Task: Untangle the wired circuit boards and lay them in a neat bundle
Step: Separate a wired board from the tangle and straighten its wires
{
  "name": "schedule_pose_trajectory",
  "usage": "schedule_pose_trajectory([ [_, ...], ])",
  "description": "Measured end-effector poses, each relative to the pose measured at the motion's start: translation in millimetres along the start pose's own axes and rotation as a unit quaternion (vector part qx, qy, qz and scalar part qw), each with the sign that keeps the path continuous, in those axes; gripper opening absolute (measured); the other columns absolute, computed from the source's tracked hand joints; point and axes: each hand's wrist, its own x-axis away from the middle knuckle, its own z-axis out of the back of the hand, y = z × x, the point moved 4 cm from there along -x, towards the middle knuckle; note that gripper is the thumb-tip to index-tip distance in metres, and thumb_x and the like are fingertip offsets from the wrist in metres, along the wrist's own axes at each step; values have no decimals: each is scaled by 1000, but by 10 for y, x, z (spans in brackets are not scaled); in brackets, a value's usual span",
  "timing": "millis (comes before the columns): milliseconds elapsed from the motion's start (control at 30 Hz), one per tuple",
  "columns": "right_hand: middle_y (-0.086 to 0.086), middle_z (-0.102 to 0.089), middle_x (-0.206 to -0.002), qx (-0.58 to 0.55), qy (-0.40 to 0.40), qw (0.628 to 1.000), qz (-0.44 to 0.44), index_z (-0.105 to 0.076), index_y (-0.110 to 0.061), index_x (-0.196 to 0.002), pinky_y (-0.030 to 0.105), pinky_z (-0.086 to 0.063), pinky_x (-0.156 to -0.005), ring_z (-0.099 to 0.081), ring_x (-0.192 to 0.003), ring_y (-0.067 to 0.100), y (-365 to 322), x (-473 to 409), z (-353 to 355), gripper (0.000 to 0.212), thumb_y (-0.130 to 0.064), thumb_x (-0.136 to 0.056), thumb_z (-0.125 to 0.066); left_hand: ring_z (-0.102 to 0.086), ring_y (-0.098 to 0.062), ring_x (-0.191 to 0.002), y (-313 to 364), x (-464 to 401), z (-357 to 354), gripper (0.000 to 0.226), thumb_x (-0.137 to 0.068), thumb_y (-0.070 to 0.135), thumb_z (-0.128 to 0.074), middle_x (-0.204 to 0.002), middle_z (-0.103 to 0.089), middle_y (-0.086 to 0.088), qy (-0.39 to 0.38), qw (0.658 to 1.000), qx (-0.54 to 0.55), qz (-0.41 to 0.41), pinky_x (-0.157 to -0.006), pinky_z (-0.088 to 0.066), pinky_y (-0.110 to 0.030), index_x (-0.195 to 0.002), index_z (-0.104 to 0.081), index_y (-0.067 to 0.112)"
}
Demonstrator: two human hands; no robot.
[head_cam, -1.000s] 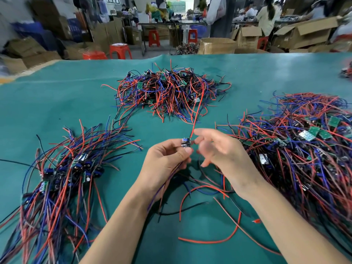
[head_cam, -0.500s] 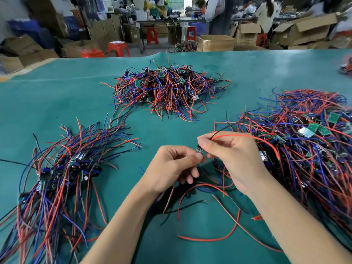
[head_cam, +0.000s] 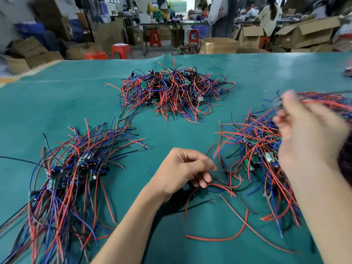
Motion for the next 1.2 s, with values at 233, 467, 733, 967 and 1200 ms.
schedule_pose_trajectory([
  [233, 1, -68, -58, 88, -253, 963, 39, -72, -14, -68, 24, -43, -46, -57, -50, 10, -216, 629, -1077, 24, -19, -91, -75, -61, -14, -50, 34, 1, -31, 24, -93, 6, -59, -65, -69, -9, 15, 1000, 20, 1, -48, -47, -19, -75, -72, 16],
  [467, 5, -78, -77, 343, -524, 779, -1, -74, 1, -83, 26, -46, -47, -69, -60, 17, 396, 1036, -2384, 51, -50, -90, -71, -60, -11, -47, 40, 26, -18, 25, -78, 3, -54, -59, -68, -4, 33, 999, 21, -4, -47, -46, -18, -64, -70, 17],
  [733, 18, -63, -121, 655, -376, 652, 64, -70, -10, -111, 35, -57, -85, -68, -99, 34, 1237, -273, -1799, 27, -17, -87, -60, -60, -13, -49, -19, -27, -4, 15, -98, 2, -53, -66, -68, -8, 24, 999, 42, 5, -49, -47, -19, -91, -67, 1],
  [967, 20, -69, -115, 673, -394, 625, 28, -64, -4, -131, 44, -63, -78, -69, -84, 34, 1485, -458, -1482, 39, -14, -94, -58, -59, -14, -49, -26, -35, 4, 15, -97, 2, -54, -67, -67, -10, 30, 998, 49, 4, -49, -47, -19, -92, -67, 0],
  [1200, 18, -73, -78, 524, -273, 807, -12, -78, 2, -92, 33, -57, -60, -66, -64, 28, 1292, -527, -1330, 19, -8, -81, -65, -61, -14, -52, -55, -51, 20, 15, -97, 1, -54, -69, -68, -10, 37, 997, 67, 8, -50, -47, -19, -91, -67, 4],
])
